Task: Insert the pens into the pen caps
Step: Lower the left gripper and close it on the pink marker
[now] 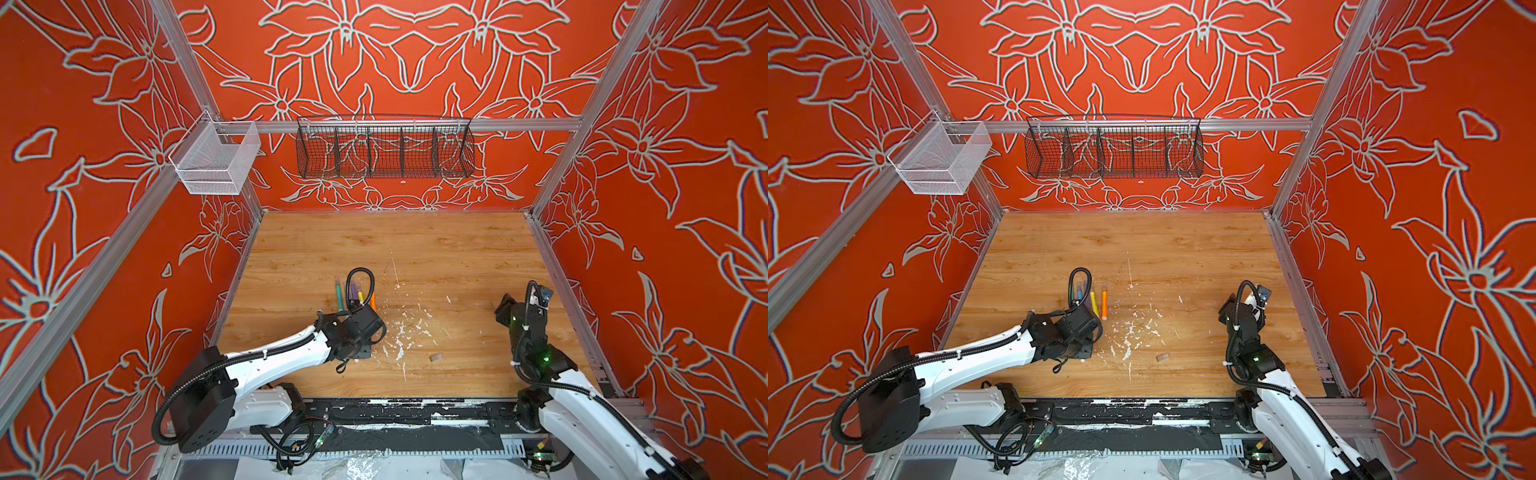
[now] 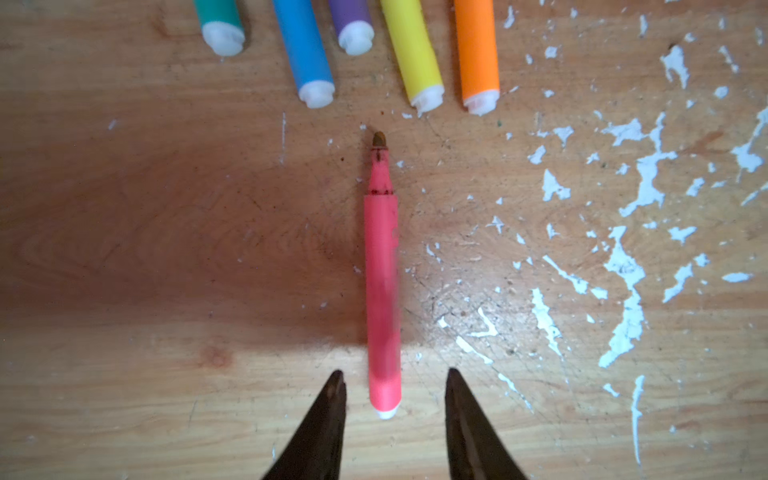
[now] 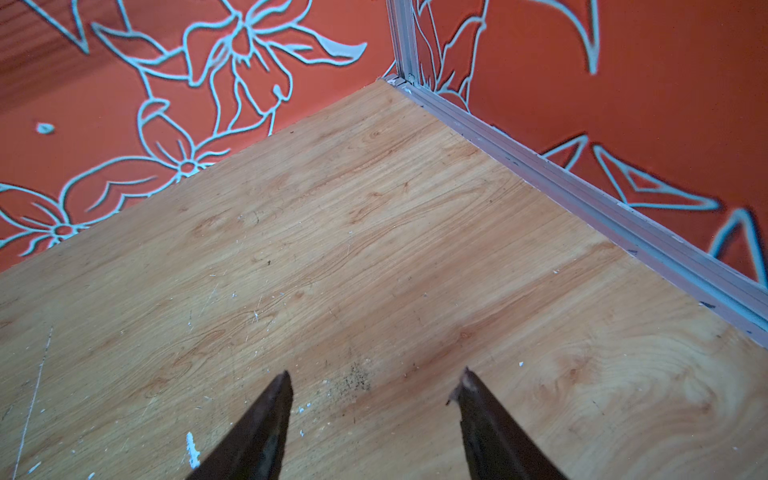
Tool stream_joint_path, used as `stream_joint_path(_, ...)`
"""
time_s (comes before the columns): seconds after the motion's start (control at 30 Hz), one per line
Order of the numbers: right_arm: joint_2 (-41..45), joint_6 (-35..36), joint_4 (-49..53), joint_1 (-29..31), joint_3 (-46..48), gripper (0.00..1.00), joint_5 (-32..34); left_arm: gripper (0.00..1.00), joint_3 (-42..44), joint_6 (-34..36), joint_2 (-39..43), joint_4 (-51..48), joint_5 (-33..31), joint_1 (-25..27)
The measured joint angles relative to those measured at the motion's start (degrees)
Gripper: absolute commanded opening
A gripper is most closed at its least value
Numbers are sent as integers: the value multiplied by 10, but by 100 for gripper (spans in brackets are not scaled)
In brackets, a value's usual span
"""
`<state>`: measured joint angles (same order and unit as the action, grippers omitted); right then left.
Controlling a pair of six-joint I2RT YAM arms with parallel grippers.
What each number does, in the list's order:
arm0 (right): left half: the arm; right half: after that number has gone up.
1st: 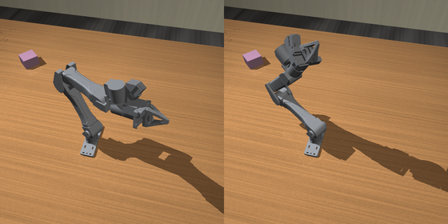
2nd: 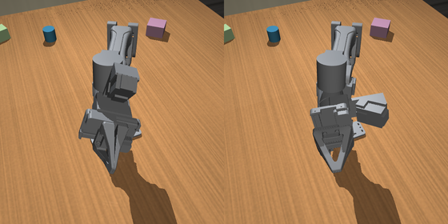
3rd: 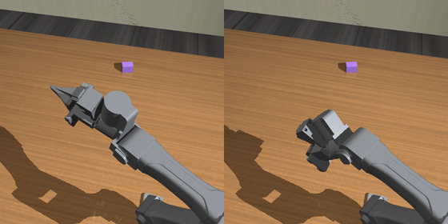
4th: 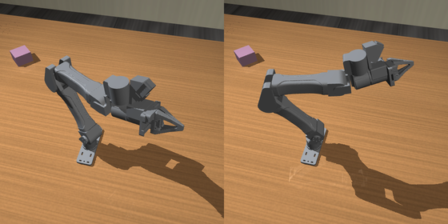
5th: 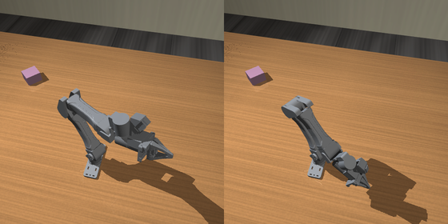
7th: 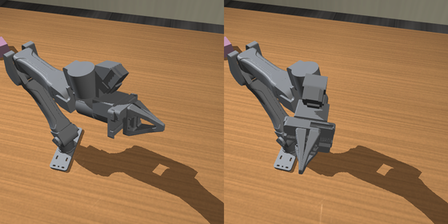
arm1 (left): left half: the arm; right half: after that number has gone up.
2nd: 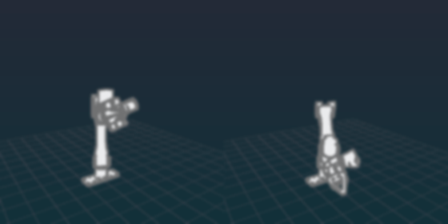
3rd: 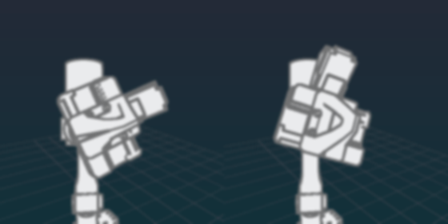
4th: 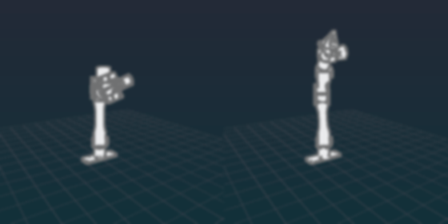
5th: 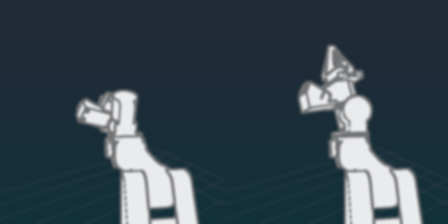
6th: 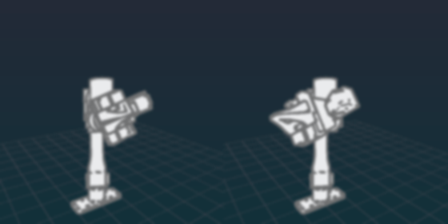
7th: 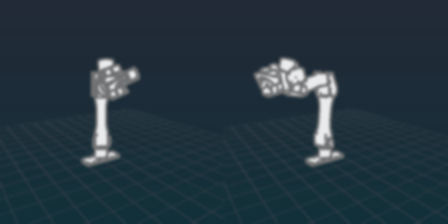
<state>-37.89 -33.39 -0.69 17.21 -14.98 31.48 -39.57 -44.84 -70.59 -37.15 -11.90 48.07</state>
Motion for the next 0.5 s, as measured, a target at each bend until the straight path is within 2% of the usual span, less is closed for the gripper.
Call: stream_joint_path(0.5, -2, 0, 0, 0, 0, 65, 0, 40, 3, -6, -71, 25, -2, 0)
